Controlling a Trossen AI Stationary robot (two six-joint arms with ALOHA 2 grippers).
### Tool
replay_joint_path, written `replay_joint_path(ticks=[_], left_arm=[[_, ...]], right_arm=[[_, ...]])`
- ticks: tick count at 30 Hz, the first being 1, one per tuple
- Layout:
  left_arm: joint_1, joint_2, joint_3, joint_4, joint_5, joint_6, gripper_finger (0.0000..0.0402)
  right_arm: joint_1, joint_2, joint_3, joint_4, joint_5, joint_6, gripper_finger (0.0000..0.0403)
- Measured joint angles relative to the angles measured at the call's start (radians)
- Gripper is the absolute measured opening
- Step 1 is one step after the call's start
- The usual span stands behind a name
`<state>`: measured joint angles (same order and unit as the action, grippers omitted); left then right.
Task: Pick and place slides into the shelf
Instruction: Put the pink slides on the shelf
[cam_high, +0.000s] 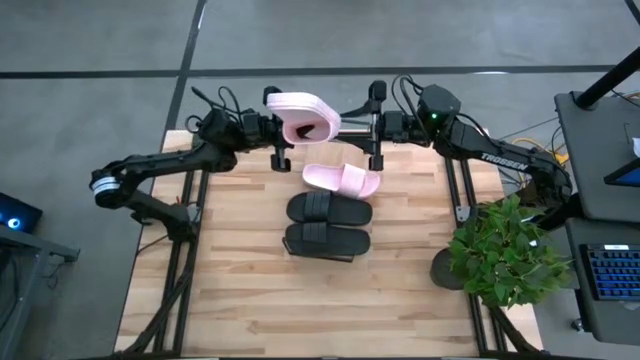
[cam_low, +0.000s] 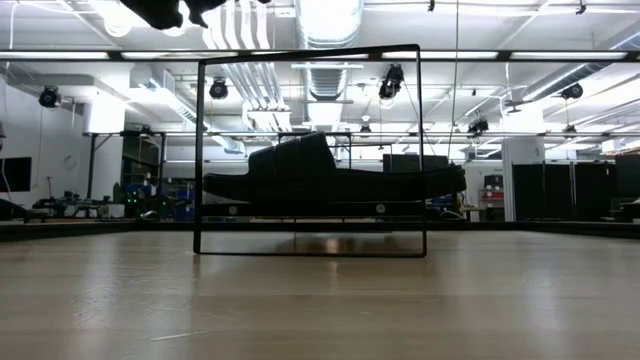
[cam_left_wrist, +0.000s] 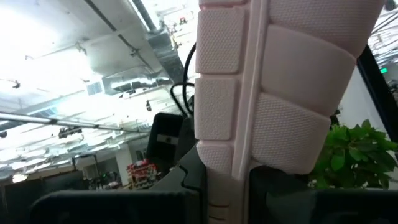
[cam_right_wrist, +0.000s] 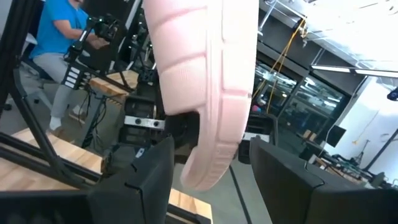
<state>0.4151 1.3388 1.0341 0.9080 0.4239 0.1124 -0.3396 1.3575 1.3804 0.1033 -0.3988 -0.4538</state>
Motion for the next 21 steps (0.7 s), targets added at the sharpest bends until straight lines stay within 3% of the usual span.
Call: replay_joint_path(ticks=[12,16,21], left_arm=[[-0.002,0.102,0.088,0.001,0.082,-0.050,0.0031],[-0.001,0.101,0.089,-0.003,0.084,-0.052,0.0030],[-0.002,0.088,0.076,-0.009,0.091,-0.048,0.0034]], right_arm=[[-0.001,0.000,0.000,-0.006,0.028,0.001,0.0184],[-0.001,0.000,0.000,-0.026,0.044,0.000,0.0132],[-0.001,0.000,0.000,-0.041,0.051,-0.042,0.0035]])
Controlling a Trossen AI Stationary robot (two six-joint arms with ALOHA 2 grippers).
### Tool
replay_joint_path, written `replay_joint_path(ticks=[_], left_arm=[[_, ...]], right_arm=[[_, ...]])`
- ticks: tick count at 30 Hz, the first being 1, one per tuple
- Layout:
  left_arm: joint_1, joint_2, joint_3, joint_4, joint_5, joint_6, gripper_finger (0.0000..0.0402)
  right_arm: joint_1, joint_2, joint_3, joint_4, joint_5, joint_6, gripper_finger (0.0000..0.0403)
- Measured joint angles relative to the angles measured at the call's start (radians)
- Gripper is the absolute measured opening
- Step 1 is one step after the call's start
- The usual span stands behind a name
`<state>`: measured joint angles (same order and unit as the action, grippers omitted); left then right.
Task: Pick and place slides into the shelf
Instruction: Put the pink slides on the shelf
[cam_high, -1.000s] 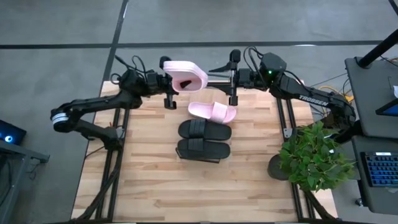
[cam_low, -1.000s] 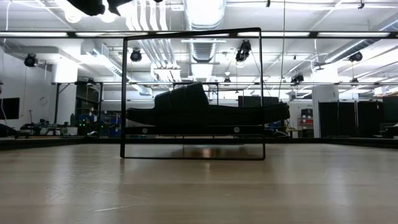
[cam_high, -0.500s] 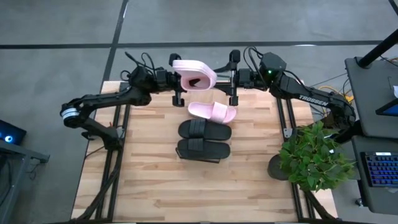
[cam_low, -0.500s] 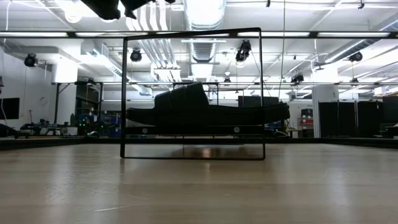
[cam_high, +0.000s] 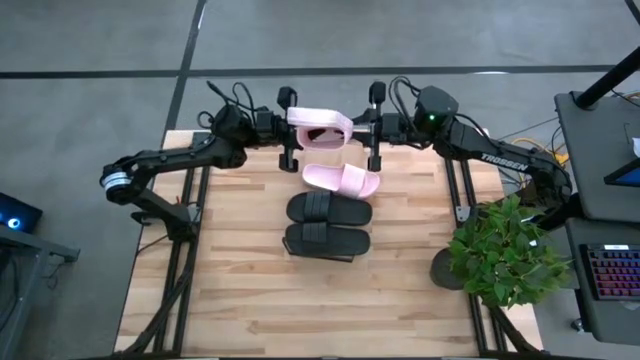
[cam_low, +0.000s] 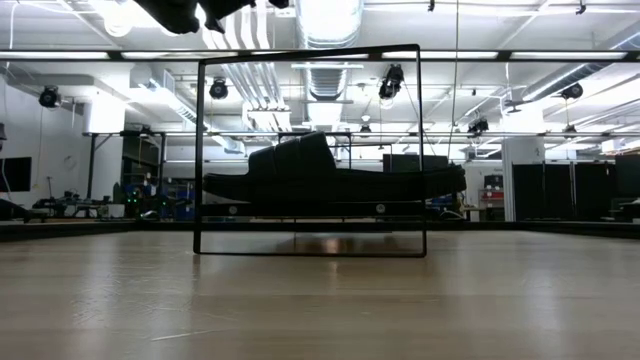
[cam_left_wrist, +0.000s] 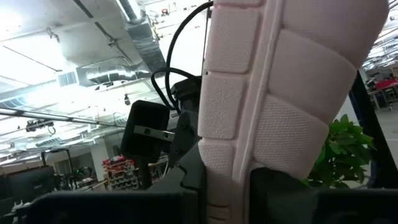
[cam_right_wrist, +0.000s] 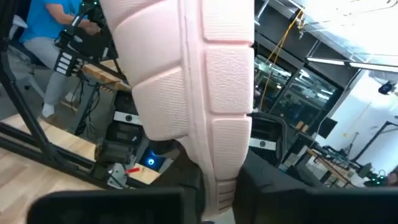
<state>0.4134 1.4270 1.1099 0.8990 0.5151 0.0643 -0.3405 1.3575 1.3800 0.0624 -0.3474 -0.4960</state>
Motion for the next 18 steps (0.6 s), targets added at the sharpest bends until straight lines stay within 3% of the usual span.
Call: replay_joint_path(ticks=[8,13,18], left_arm=[[0.018,-0.040,-0.005,-0.154,0.000,0.000,0.0128],[0.053,-0.150,-0.008,-0.454,-0.003,0.141,0.0157],[0.058,-0.270,-0.008,-0.737,-0.023,0.252,0.0161]], right_arm=[[-0.002,-0.001,0.034,-0.098,0.088,0.076,0.0033],[-0.007,-0.008,0.100,-0.263,0.186,0.104,0.0033],[-0.009,-0.008,0.150,-0.394,0.318,0.113,0.0033]])
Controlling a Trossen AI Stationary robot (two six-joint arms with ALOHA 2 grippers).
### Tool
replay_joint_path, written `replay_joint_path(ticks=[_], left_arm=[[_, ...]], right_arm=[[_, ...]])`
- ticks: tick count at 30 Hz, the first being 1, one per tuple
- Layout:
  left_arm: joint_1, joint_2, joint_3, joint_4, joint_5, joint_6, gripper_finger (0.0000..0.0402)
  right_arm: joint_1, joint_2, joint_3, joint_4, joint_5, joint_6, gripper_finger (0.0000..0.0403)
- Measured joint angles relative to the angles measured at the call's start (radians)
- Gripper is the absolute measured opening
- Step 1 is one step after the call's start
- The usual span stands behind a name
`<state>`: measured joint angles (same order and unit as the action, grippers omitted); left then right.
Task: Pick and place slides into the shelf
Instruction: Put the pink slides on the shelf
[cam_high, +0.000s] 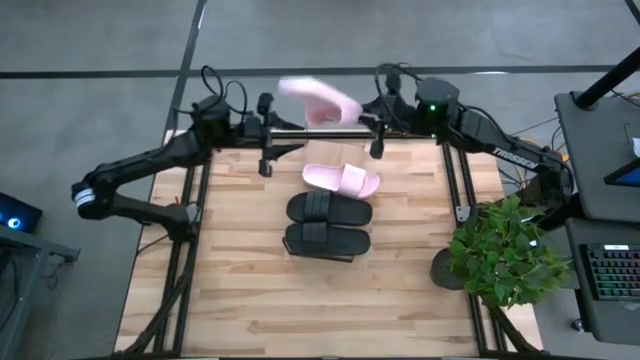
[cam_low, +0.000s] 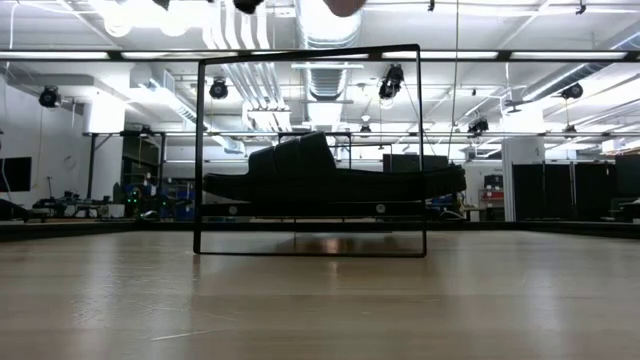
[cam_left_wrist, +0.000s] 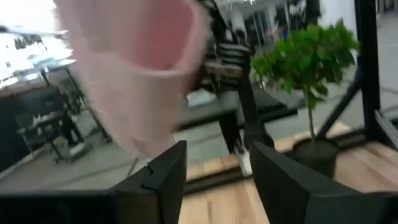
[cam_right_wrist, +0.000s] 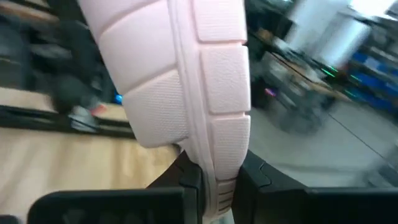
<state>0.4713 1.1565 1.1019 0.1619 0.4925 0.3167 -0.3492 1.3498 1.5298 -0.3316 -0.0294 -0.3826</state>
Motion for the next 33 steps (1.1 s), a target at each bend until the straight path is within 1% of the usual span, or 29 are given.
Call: replay_joint_path(ticks=[2,4,9,12,16,19,22,28,33], left_arm=[[-0.002,-0.040,-0.003,-0.067,-0.008,0.020,0.0161],[-0.009,-0.074,-0.009,-0.092,-0.014,0.027,0.0161],[-0.017,-0.106,-0.017,-0.087,-0.015,0.033,0.0162],[-0.016,-0.077,-0.017,-0.083,-0.025,0.045,0.0162],[-0.022,-0.013,-0.018,-0.052,-0.045,0.131,0.0162],[-0.027,0.032,0.006,-0.038,-0.081,0.145,0.0162],[-0.027,0.070,0.027,-0.032,-0.086,0.162,0.0162],[-0.027,0.137,0.055,-0.040,-0.197,0.199,0.0162],[-0.027,0.167,0.084,-0.039,-0.236,0.221,0.0162]], right_arm=[[-0.001,-0.002,0.009,-0.041,0.059,-0.003,0.0033],[-0.009,-0.002,0.009,-0.077,0.090,0.001,0.0033],[-0.025,0.002,0.010,-0.113,0.087,0.047,0.0033],[-0.033,0.005,0.008,-0.114,0.088,0.075,0.0033],[-0.040,0.025,0.008,-0.138,0.125,0.091,0.0033],[-0.050,0.046,0.008,-0.176,0.138,0.095,0.0033],[-0.059,0.070,0.010,-0.197,0.139,0.108,0.0033],[-0.064,0.091,0.020,-0.189,0.139,0.108,0.0033],[-0.065,0.098,0.020,-0.190,0.139,0.098,0.0033]])
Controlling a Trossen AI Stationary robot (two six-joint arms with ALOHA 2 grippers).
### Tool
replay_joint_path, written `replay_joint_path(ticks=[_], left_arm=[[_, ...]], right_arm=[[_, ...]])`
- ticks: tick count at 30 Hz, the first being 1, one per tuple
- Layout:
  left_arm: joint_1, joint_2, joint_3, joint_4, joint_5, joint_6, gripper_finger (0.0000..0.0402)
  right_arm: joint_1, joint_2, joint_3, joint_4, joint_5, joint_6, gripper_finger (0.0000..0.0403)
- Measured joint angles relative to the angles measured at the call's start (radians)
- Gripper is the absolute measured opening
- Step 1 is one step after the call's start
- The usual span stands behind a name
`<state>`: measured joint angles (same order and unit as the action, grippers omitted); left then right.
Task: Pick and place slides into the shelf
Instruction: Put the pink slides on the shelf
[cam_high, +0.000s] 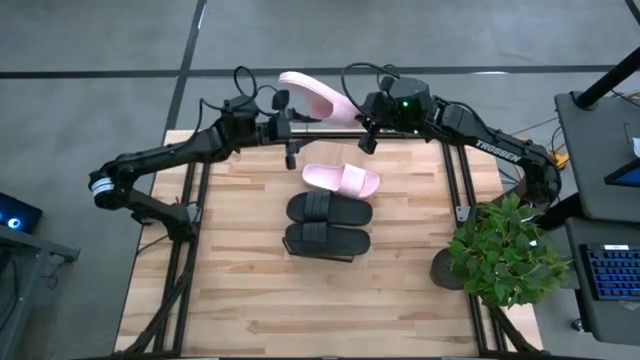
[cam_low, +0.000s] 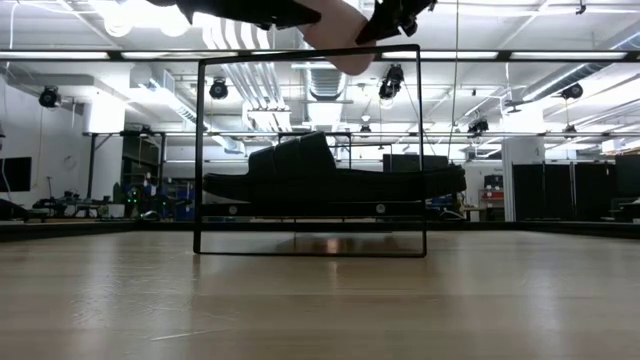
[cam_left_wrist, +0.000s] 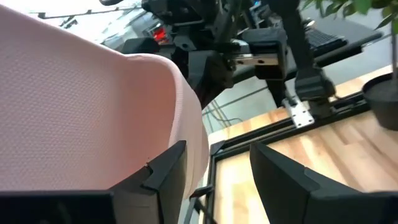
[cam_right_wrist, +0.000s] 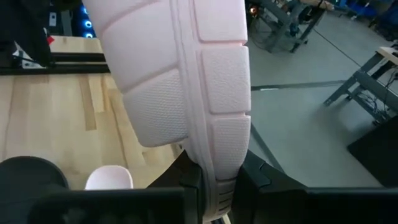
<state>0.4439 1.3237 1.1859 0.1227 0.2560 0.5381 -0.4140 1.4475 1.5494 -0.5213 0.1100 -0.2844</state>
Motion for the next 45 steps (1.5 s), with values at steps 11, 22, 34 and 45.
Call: replay_joint_path(ticks=[11,22,34,45], left_arm=[[0.001,-0.043,-0.008,-0.066,-0.100,0.026,0.0162],[0.001,0.018,0.007,-0.060,-0.102,0.020,0.0162],[0.001,0.096,0.088,-0.106,-0.135,0.017,0.0121],[0.017,0.078,0.120,-0.149,-0.124,-0.203,0.0002]], right_arm=[[-0.024,0.001,0.000,-0.046,-0.003,-0.011,0.0033],[-0.025,0.020,-0.001,-0.014,-0.011,0.001,0.0033],[-0.023,0.036,-0.001,-0.021,-0.019,-0.001,0.0033],[-0.019,0.032,0.029,-0.026,-0.046,-0.089,0.0111]])
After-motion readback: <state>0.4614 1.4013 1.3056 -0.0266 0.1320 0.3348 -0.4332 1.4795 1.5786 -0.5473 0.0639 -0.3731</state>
